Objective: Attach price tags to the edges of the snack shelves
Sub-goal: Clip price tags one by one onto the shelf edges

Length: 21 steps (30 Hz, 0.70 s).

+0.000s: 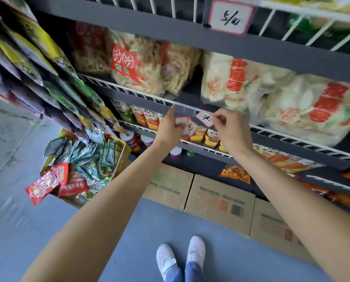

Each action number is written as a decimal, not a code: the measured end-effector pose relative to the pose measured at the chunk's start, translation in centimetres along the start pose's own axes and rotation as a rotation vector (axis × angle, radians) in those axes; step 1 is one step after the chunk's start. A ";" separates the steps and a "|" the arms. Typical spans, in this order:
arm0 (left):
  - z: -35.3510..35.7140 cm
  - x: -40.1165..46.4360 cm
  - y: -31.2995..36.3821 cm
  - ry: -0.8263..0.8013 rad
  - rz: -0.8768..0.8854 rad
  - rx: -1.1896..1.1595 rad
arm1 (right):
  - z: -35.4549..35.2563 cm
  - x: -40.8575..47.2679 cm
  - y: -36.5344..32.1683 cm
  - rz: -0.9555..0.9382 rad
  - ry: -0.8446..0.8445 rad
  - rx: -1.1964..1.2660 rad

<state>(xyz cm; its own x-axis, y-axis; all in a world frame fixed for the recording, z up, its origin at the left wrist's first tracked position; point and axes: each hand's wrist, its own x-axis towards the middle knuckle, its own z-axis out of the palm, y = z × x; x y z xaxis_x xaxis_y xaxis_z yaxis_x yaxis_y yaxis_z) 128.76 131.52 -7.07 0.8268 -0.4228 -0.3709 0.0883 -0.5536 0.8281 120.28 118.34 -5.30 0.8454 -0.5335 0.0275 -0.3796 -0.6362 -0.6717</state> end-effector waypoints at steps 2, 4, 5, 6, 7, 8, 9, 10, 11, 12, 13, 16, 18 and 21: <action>0.0 0.7 -0.1 0.008 0.002 -0.054 | 0.3 0.3 -0.2 -0.052 0.036 -0.041; 0.0 1.1 -0.4 0.010 0.004 -0.111 | 0.4 0.6 -0.4 -0.086 0.054 -0.055; 0.0 1.3 -0.5 0.013 0.007 -0.109 | 0.4 0.7 -0.4 -0.092 0.056 -0.051; -0.1 1.4 -0.7 0.010 0.012 -0.111 | 0.3 0.8 -0.5 -0.095 0.057 -0.048; -0.1 1.5 -0.9 0.002 0.009 -0.117 | 0.3 0.9 -0.6 -0.102 0.062 -0.050; -0.2 1.6 -1.1 -0.010 0.008 -0.129 | 0.4 1.0 -0.7 -0.105 0.071 -0.060; -0.2 1.6 -1.2 -0.023 0.005 -0.143 | 0.4 1.0 -0.9 -0.107 0.085 -0.076; -0.3 1.6 -1.3 -0.033 0.002 -0.161 | 0.3 1.1 -1.1 -0.104 0.104 -0.099; -0.3 1.6 -1.3 -0.041 0.000 -0.183 | 0.4 1.2 -1.2 -0.103 0.121 -0.118; -0.3 1.7 -1.3 -0.047 -0.005 -0.205 | 0.4 1.3 -1.4 -0.101 0.131 -0.126; -0.2 1.7 -1.2 -0.053 -0.006 -0.219 | 0.5 1.4 -1.5 -0.100 0.133 -0.125; 0.2 1.7 -1.1 -0.057 -0.003 -0.246 | 0.9 1.6 -1.6 -0.102 0.125 -0.155; 0.4 1.8 -1.2 -0.058 -0.001 -0.269 | 1.1 1.7 -1.6 -0.110 0.130 -0.186; 0.6 1.7 -1.1 -0.058 0.020 -0.243 | 1.4 2.0 -1.5 -0.130 0.161 -0.210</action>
<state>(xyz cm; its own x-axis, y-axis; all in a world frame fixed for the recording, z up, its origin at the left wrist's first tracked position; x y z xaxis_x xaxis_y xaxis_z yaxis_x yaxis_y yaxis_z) 129.70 131.02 -8.88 0.7971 -0.4765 -0.3708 0.2088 -0.3586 0.9098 123.02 119.00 -5.26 0.8277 -0.5111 0.2319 -0.3556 -0.7973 -0.4877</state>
